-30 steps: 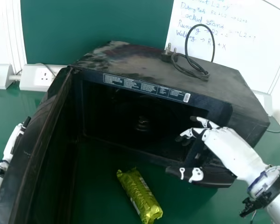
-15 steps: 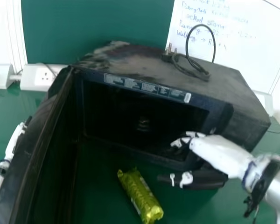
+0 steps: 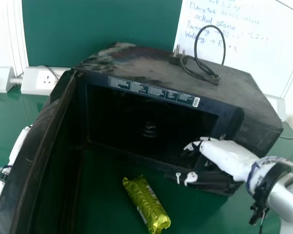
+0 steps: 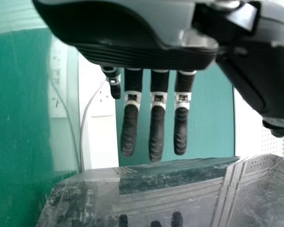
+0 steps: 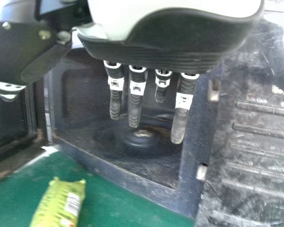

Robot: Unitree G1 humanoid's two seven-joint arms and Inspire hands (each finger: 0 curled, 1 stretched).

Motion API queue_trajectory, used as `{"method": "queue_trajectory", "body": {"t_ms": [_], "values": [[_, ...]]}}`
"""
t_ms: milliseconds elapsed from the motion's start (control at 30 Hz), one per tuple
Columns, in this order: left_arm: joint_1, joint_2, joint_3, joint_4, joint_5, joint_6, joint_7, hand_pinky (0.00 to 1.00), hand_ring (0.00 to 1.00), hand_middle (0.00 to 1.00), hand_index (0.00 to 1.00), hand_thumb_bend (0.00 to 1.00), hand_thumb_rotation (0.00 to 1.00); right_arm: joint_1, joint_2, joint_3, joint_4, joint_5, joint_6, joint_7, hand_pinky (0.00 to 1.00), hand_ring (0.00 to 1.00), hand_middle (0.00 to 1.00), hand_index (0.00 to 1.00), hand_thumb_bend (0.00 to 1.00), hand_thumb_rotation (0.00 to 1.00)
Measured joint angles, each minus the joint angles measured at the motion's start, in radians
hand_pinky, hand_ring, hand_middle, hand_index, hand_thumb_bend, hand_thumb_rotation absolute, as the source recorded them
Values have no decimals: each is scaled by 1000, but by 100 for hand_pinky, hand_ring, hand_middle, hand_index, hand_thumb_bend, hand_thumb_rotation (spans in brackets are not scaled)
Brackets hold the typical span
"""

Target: Put biscuit inside oven

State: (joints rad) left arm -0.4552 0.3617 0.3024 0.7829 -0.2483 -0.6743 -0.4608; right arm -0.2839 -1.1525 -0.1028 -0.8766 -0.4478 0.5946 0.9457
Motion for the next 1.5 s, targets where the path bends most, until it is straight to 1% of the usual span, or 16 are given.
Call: {"method": "queue_trajectory", "body": {"t_ms": [100,200,267,367,433,567,667,767,867,933,1067,1233,1367,1500], "values": [[2,-1,-2,-21,1,10,4,31,35,42,49,51,6,0,1,57,-15,-61,40,0,61,79,84,84,100,54],[3,-2,-9,-39,12,12,22,31,36,42,49,51,7,-5,13,108,-22,-97,95,8,57,76,82,84,100,55],[8,-3,-15,-49,18,14,35,31,36,43,49,52,7,-13,34,151,-23,-118,131,10,54,74,81,83,100,55],[12,-8,-19,-71,21,28,38,31,36,43,49,52,6,-35,82,218,-19,-136,168,11,57,76,82,86,100,52],[12,-9,-20,-75,21,29,38,31,36,43,50,51,7,-40,123,253,-10,-156,165,-8,59,77,83,87,100,52],[13,-10,-22,-76,23,29,38,31,36,43,49,51,7,-36,193,317,5,-212,144,-50,62,79,86,90,100,57],[13,-10,-22,-76,24,29,38,32,37,43,49,51,7,-10,240,345,7,-253,139,-71,63,82,86,90,100,56],[12,-10,-23,-76,25,29,38,32,37,43,49,51,7,10,289,377,5,-296,159,-70,63,83,87,89,100,55],[13,-11,-24,-77,31,31,40,32,37,43,49,52,7,16,322,404,-1,-346,188,-41,63,84,87,87,100,57],[13,-12,-25,-89,32,42,50,32,37,43,49,52,7,16,338,425,-5,-387,200,-9,66,87,89,89,99,57],[14,-12,-33,-111,33,51,59,32,36,43,49,51,7,13,362,459,-5,-471,210,68,69,87,91,90,100,58],[15,-13,-38,-113,33,55,64,31,36,43,49,51,7,14,386,479,-5,-585,161,151,73,89,92,90,100,62],[15,-13,-40,-114,33,55,67,31,36,43,49,51,7,15,431,478,1,-668,131,232,79,92,95,93,100,61],[15,-13,-42,-114,34,55,70,31,35,43,49,52,7,33,492,463,6,-732,102,273,80,92,95,94,100,60]]}}
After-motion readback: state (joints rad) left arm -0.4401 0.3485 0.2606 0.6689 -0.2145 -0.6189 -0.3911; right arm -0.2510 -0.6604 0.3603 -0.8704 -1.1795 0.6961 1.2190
